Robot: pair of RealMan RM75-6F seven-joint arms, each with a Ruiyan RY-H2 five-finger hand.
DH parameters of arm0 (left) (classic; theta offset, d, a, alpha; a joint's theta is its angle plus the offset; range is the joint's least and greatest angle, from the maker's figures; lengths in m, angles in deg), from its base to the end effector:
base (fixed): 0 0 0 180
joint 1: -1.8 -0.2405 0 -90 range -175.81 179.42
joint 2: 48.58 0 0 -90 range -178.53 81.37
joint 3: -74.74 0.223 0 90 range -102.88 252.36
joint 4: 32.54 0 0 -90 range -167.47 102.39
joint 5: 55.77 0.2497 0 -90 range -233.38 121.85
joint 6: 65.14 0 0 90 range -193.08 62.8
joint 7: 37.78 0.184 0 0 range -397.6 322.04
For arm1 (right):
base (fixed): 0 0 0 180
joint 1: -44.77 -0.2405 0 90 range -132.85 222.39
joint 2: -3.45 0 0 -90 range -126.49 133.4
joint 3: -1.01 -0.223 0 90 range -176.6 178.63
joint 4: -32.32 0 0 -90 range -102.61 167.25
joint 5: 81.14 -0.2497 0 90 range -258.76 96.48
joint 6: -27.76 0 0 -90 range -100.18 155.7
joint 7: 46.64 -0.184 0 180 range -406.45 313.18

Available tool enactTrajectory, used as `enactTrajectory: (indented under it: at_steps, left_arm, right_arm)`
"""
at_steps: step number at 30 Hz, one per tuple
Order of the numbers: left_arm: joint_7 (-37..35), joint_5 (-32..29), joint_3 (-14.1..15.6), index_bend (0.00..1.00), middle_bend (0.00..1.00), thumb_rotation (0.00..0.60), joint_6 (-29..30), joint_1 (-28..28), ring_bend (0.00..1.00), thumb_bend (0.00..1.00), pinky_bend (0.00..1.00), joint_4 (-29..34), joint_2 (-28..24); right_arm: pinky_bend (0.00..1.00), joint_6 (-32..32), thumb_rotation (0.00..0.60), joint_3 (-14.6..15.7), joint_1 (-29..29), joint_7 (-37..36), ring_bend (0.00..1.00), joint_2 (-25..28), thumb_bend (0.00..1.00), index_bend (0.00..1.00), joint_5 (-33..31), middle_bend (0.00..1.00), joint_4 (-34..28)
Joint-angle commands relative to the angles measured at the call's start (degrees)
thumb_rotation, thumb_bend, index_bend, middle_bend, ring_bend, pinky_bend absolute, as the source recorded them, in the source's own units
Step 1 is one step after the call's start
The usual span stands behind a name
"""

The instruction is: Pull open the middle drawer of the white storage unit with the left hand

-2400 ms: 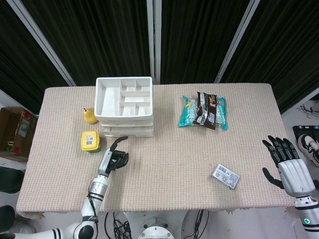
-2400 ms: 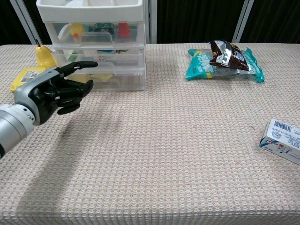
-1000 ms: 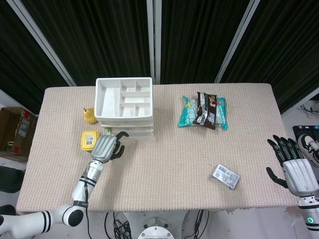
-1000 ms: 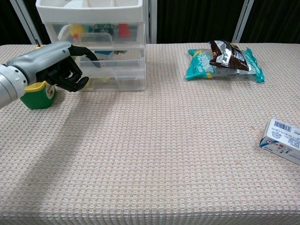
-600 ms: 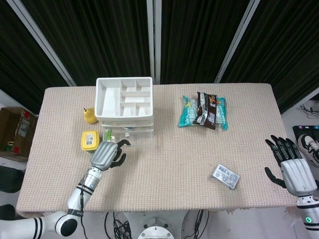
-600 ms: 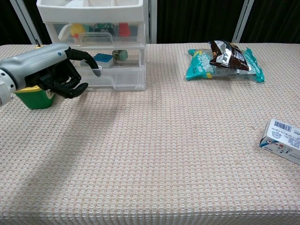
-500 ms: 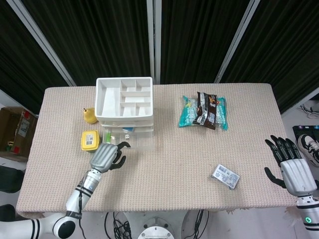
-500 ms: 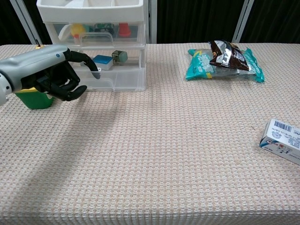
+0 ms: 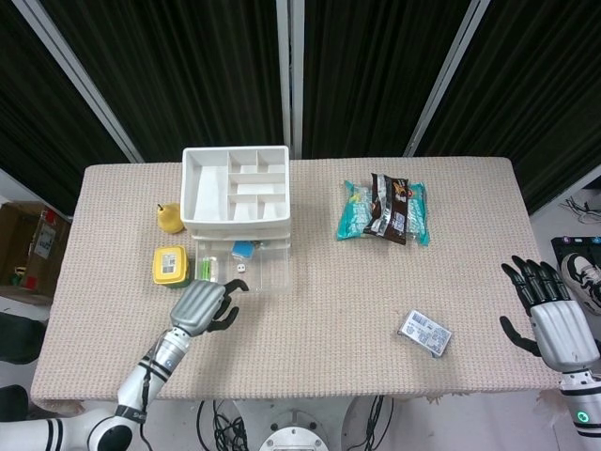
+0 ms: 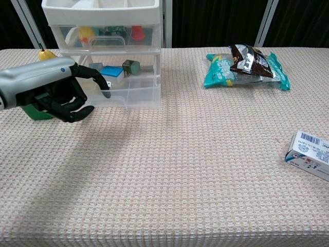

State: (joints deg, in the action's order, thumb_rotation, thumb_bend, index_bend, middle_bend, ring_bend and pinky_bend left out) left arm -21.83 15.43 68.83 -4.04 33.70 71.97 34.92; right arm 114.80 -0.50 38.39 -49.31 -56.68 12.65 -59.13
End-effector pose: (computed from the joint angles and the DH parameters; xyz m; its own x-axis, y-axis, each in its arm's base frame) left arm -0.0913 0.2768 -0.0594 0.2299 0.3738 0.8985 0.9279 -0.3626 -0.0866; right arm -0.2806 -0.2227 0.1221 0.4379 0.0205 0.8988 -0.8852 -0.1649 0.4350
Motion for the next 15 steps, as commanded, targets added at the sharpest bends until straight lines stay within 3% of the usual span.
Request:
enactTrajectory:
  at_steps: [1,6,10,15]
  left_arm:
    - [0.50,0.59,0.39,0.25,0.85,0.600,0.06,0.06,1.00,0.39,1.00,1.21,-1.27]
    - [0.81,3.95,0.67,0.21,0.84,0.600,2.57,-0.67,1.00,0.25,1.00,4.13,-4.05]
    - [-0.34,6.43,-1.00,0.26,0.84,0.600,3.38,0.00,0.99,0.21,1.00,5.53,-7.31]
    - [0.89,5.20,-2.98,0.28,0.84,0.600,0.46,2.51,0.99,0.21,1.00,6.47,-10.64]
  right_arm:
    - [0.00,0.04,0.600,-0.05,0.04,-0.05,0.00,0.11,0.28,0.00,-0.08,0.00,-0.04]
    - [0.00,0.49,0.600,-0.03,0.17,-0.23,0.00,0.35,0.28,0.00,0.28,0.00,-0.05]
    - [0.00,0.74,0.600,0.03,0.36,-0.27,0.00,0.51,0.28,0.00,0.35,0.00,-0.03]
    - [0.00,1.01,0.600,0.09,0.67,-0.92,0.00,0.37,0.28,0.00,0.11,0.00,0.58]
